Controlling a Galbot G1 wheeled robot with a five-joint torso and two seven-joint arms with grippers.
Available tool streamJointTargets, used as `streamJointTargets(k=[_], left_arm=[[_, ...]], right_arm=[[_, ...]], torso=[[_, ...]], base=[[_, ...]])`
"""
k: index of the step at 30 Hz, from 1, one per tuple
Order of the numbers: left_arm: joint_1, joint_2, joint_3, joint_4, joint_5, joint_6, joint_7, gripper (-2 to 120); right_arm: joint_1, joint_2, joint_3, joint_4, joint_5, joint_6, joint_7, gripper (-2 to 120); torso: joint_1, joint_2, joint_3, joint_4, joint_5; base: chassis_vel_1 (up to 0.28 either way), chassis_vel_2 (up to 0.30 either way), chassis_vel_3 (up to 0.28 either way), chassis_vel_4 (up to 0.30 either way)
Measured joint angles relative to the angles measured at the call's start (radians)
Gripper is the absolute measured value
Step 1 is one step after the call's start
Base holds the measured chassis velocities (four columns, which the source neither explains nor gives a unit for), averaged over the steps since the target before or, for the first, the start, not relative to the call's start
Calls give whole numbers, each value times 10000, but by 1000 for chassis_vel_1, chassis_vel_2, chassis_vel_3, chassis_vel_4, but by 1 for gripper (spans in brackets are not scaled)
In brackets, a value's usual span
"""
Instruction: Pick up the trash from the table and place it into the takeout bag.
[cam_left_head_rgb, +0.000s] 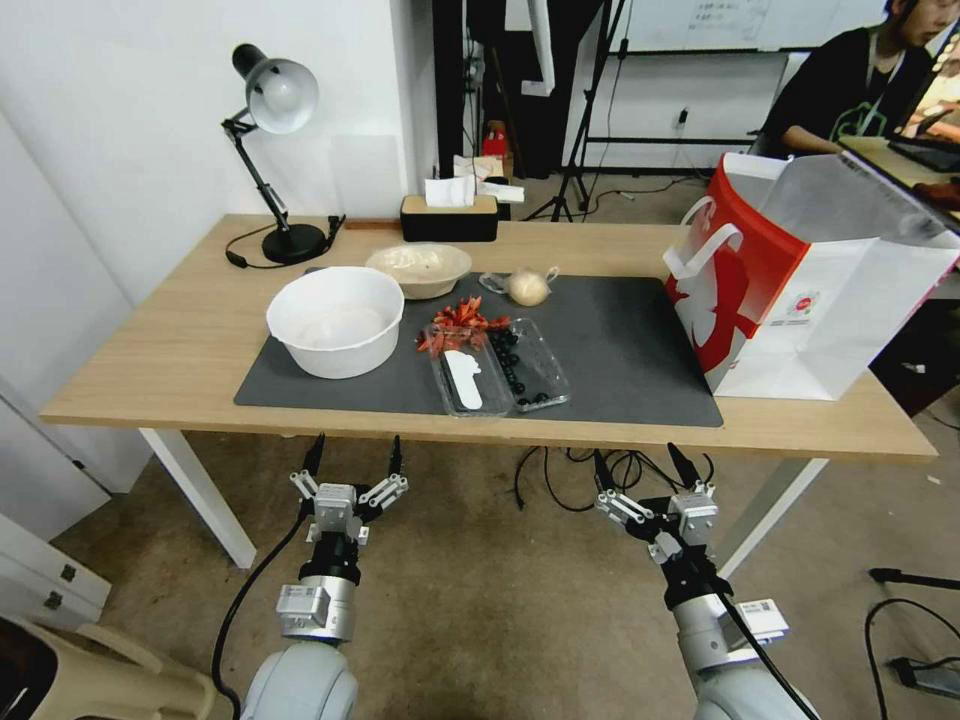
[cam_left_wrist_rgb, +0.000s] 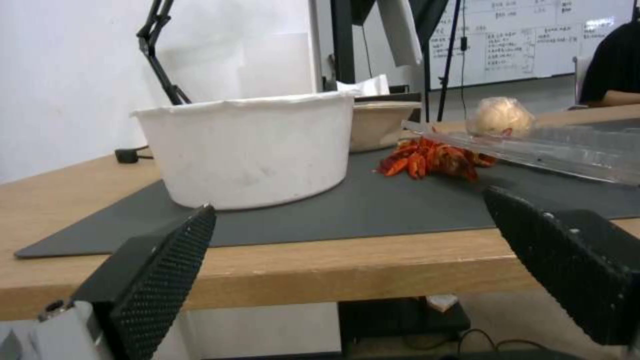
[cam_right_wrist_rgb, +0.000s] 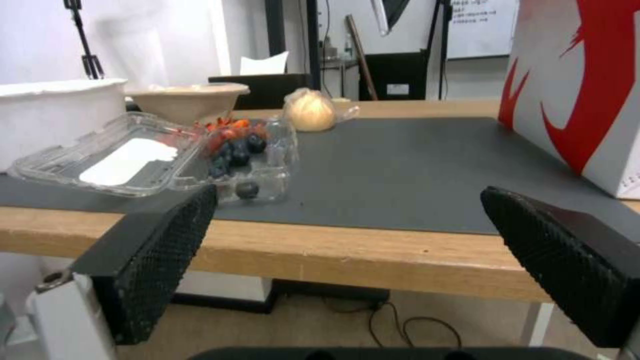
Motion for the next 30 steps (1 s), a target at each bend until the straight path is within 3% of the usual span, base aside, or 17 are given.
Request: streamJointTargets(k=[9,12,15,16,19,20,22,27,30], left_arm=[[-27,112,21,27,11,-5,13,100],[-30,134,49,49,21,-2,14,100],[42,237,61,58,35,-1,27,100],[42,237,61,58,35,-1,27,100],[78,285,3,89,24,-25,30,100],[78,285,3,89,24,-25,30,100],[77,267,-28,147,12,-95,29,100],[35,209,-25,279,9,-168,30,100],[-25,151,-13,367,9,-178,31,100]], right_arm=[[416,-488,-270,833,690,-1147,287,100],[1037,-1028,-469,1306,1389,-1940,437,100],[2623,-2373,-808,1508,2769,-3121,856,100],[2623,-2373,-808,1508,2769,-3121,856,100],[4910,-3758,-1251,1001,4495,-3809,1187,100],[4910,-3758,-1251,1001,4495,-3809,1187,100],[6389,-4224,-1632,483,5556,-4077,1221,100],[8319,-4372,-2348,-666,6664,-4497,1223,100],[9717,-4102,-3308,-2132,6871,-4689,1201,100]], torso=[[0,0,0,-1,1],[0,-1,0,-2,0],[0,-2,0,-1,2],[0,-2,0,-1,2],[1,-3,2,1,2],[1,-3,2,1,2],[1,-3,2,1,-1],[1,-3,2,1,-2],[1,-3,3,-1,2]], base=[[0,0,0,0],[0,0,0,0],[0,0,0,0],[0,0,0,0],[0,0,0,0],[0,0,0,0],[0,0,0,0],[0,0,0,0],[0,0,0,0]])
